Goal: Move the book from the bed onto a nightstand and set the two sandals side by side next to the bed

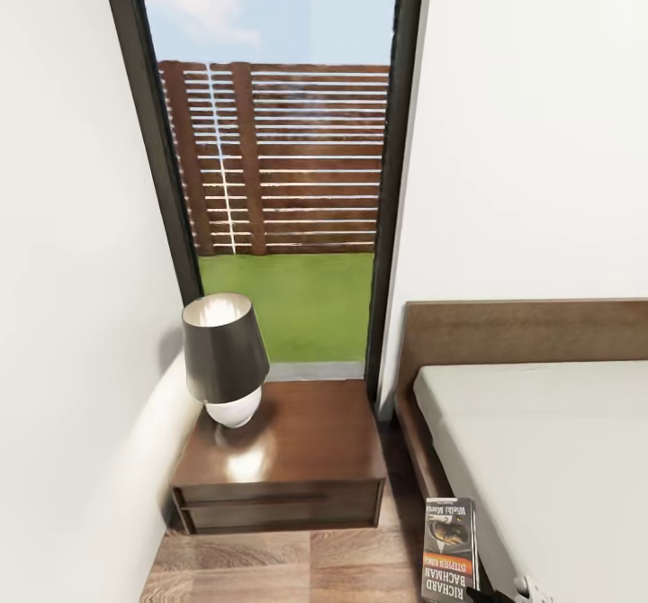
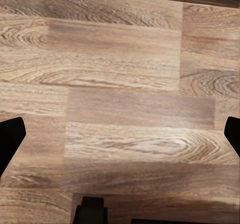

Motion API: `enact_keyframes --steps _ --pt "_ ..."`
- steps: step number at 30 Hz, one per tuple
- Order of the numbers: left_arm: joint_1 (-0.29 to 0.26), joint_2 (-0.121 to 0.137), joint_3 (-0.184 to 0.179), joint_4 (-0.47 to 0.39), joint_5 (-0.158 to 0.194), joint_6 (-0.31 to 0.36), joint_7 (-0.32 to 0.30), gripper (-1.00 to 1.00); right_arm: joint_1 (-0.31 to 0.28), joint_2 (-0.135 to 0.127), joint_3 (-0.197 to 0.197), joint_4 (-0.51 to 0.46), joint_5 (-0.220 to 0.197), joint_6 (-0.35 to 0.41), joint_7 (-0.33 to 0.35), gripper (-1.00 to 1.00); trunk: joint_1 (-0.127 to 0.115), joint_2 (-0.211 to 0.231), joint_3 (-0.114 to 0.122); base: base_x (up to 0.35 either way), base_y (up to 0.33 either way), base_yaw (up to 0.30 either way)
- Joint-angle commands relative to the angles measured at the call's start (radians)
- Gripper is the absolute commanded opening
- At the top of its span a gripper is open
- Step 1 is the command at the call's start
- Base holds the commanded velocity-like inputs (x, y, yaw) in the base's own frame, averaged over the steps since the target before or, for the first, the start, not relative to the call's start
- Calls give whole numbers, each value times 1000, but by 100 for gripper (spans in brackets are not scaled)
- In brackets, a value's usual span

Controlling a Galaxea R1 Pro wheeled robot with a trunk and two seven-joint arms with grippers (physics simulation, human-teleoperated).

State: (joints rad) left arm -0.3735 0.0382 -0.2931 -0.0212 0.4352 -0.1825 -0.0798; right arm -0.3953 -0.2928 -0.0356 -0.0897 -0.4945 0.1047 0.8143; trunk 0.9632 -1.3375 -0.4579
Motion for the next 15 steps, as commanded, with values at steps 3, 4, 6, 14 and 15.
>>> enact_keyframes --steps 3,4,6,14,15 --pt "-1 0 -8 1 11 -3 -5 100 0 0 -4 0 -5 10 3 -100 1 -1 -1 311 0 0" --pt "-1 0 -8 1 10 -3 -5 100 0 0 -4 0 -5 10 3 -100 1 -1 -1 320 0 0" --pt "-1 0 -8 1 10 -3 -5 100 0 0 -4 0 -5 11 3 -100 1 -1 -1 323 0 0" --pt "-1 0 -8 1 10 -3 -5 100 0 0 -4 -1 -5 10 3 -100 1 -1 -1 307 0 0" --pt "-1 0 -8 1 10 -3 -5 100 0 0 -4 -1 -5 10 3 -100 1 -1 -1 235 0 0"
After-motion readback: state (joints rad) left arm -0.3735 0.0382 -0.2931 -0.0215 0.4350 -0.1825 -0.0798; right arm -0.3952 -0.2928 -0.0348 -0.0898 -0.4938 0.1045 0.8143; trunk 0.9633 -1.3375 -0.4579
